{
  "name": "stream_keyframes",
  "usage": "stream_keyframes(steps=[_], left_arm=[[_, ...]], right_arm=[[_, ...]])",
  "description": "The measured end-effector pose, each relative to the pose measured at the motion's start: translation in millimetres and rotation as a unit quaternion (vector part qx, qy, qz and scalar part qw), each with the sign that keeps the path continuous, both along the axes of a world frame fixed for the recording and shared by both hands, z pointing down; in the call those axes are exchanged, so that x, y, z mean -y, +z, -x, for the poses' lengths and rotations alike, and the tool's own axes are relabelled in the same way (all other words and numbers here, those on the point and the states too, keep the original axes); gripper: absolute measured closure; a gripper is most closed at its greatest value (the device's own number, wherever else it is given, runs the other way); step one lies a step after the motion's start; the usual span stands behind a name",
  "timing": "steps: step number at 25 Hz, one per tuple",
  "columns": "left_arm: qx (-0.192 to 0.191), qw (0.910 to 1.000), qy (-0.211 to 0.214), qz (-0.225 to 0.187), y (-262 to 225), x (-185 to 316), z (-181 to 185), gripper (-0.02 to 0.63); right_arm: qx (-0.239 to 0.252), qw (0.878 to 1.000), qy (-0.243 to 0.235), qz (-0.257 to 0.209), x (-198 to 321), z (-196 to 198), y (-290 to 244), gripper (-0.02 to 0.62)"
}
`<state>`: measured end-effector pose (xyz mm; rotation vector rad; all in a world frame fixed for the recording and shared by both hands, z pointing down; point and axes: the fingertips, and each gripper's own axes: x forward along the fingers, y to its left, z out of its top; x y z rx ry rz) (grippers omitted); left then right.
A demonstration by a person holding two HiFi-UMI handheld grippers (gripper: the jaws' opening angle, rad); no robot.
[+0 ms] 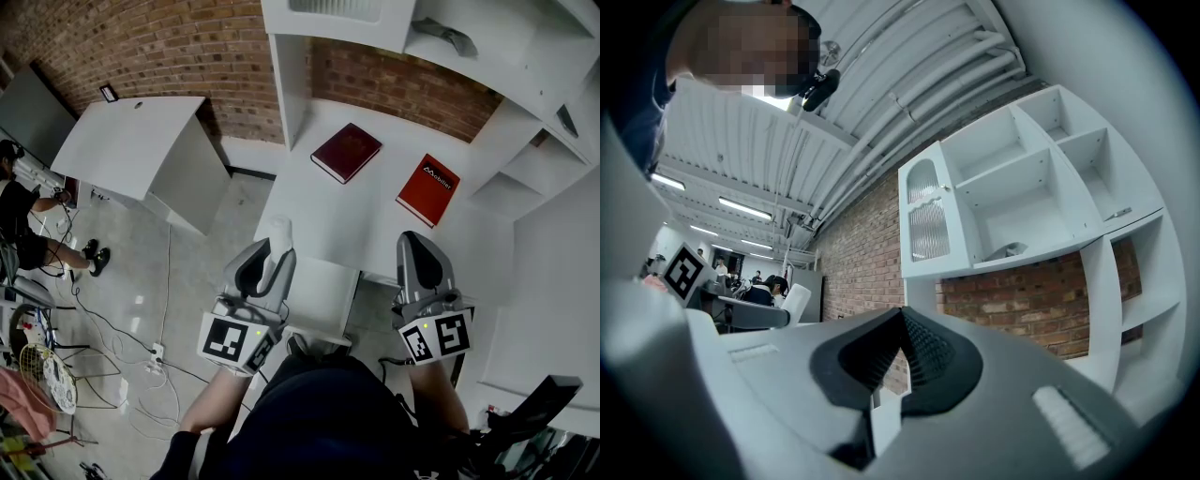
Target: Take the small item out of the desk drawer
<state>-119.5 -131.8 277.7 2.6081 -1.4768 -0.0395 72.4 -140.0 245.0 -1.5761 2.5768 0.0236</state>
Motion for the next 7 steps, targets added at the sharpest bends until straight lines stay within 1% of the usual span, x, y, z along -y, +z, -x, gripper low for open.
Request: stream_keyframes(steps=[4, 7], left_arm=[[-0.004, 1.0000, 0.001, 0.000, 0.5, -0.4, -2.1, 0.466], [0.001, 1.0000, 0.001, 0.000, 1.0, 0.5, -4.4, 0.466]], right_arm=[[0.000, 1.000, 0.000, 0.001, 0.1, -1.5, 0.4, 0.594], [0.000, 1.000, 0.000, 0.001, 0.6, -4.2, 1.0, 0.594]])
